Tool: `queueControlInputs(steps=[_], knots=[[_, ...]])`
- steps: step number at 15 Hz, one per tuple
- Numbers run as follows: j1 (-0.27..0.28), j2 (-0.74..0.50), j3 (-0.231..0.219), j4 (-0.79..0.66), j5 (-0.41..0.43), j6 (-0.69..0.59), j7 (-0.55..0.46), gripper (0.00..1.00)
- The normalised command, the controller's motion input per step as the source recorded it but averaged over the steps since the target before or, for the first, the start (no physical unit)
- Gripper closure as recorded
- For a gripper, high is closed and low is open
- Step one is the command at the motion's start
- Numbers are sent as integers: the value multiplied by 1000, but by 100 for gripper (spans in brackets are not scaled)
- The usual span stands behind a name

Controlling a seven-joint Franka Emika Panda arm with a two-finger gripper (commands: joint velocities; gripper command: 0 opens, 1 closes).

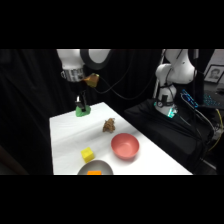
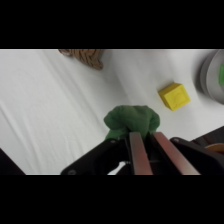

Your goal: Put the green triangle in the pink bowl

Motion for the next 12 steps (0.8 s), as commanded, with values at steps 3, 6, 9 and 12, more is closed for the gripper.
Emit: queueControlInputs(steps=[3,6,9,12], knots=[[52,-548,87,-536,-104,-15,-97,97],[55,-516,103,-544,-83,38,-82,97],[66,-455,112,-527,-70,118,-74,97],[72,-370,115,-479,-65,210,-74,97]])
